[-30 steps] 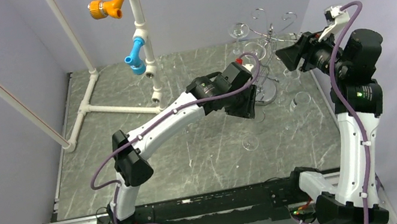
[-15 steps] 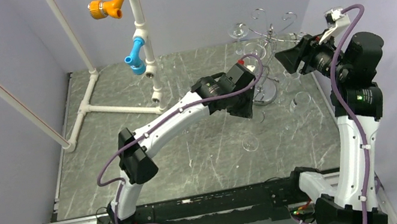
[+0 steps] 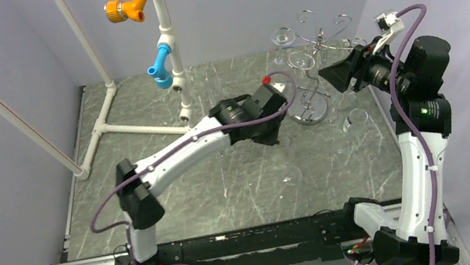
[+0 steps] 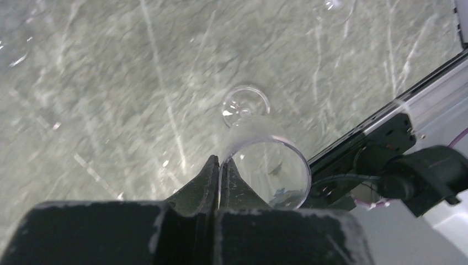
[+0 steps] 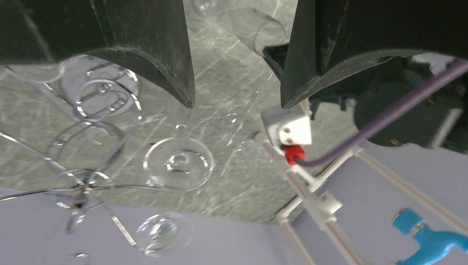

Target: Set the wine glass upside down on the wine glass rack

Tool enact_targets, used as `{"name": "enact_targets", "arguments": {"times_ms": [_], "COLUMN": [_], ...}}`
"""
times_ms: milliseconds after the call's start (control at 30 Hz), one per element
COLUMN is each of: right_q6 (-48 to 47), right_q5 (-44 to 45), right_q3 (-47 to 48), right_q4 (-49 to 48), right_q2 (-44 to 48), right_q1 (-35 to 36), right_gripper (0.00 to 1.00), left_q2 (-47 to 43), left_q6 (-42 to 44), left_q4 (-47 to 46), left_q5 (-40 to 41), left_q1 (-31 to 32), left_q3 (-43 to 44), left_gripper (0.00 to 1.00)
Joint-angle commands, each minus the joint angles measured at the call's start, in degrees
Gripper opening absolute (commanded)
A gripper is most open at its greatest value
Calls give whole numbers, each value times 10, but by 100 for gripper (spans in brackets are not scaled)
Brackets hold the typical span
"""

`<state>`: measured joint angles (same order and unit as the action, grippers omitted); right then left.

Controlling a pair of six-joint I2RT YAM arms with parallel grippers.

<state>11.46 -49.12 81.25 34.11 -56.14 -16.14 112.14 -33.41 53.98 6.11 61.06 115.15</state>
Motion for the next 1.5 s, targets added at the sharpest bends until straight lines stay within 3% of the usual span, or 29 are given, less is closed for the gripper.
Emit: {"name": "enact_targets", "arguments": {"times_ms": [0,133,400,767,1000,1167,1467], "right_q6": [-35,-88,16,185,254,255,114], "right_q5": [-104,-103,-98,-36,-18,-5,24], "right_q3": [-4,-40,-222,-261,-272,-264,-194], "right_q4": [49,98,-15,-147,-186,-175,-73], "right_q2": [-19,-14,23,3,-16,-23,2], "right_q1": [17,132,266,285,288,288,284], "right_gripper": [61,61,67,73,65,53,61], "left_q2": [-153,-273,-482,-570,-581,-580,-601], "left_q6": [-9,-44,-119,-160,-170,-176,-188], "left_q4": [-70,-131,-189,-221,-250,-271,-244], "left_q5": [42,54,127,141,121,103,134], "left_q1": [-14,-31,-58,-60,-60,-60,-60], "left_q3": [-103,-211,-341,-384,-396,-408,-417], "left_gripper": [0,0,0,0,0,0,0]}}
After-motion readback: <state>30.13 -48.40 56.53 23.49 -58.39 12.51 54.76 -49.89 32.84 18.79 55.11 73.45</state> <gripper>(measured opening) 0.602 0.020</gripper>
